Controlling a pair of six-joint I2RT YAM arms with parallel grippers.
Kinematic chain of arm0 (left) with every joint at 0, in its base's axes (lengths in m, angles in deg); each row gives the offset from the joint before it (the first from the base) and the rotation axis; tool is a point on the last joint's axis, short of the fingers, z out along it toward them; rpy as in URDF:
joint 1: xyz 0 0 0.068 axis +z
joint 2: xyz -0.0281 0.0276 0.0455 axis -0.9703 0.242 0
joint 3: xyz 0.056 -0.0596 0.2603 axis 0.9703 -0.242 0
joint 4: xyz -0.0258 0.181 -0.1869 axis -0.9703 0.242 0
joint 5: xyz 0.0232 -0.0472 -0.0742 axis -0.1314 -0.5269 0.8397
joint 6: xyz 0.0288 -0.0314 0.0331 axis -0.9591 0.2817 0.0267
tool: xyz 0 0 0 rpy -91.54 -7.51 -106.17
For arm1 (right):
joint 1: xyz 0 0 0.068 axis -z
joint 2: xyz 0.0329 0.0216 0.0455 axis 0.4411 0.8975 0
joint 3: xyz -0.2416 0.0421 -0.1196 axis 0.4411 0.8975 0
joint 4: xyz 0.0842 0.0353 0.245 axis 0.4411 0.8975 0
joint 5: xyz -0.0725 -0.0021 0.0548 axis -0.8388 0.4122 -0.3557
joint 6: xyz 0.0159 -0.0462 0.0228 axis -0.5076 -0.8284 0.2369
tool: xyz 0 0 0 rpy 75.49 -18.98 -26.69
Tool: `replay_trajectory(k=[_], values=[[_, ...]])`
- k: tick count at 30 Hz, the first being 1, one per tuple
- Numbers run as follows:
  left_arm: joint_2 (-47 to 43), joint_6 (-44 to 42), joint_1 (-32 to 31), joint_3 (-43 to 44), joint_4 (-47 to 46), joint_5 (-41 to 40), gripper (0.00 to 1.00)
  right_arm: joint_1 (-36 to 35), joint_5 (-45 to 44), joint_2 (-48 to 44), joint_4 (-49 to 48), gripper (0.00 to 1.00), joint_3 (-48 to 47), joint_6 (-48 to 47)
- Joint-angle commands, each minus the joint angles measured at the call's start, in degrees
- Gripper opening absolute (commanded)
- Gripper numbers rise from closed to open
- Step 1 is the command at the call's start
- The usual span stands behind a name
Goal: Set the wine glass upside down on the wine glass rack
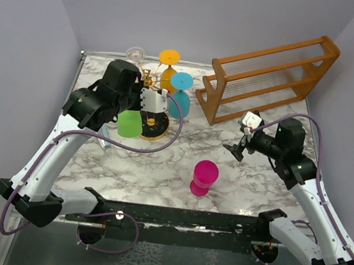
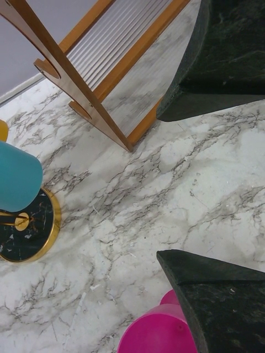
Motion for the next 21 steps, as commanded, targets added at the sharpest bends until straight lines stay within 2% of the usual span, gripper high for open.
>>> replay_trajectory(k=[1,21], values=[[-1.76,0.45,-0.37,1.82,1.79,2.13,0.01,0.46,1.11,-0.34,-1.53,0.98,0.55,0.14],[-3.44,2.68,-0.39,1.48,5.33,3.90,0.04,0.97,1.47,-0.17,-1.44,0.98,0.67,0.13]])
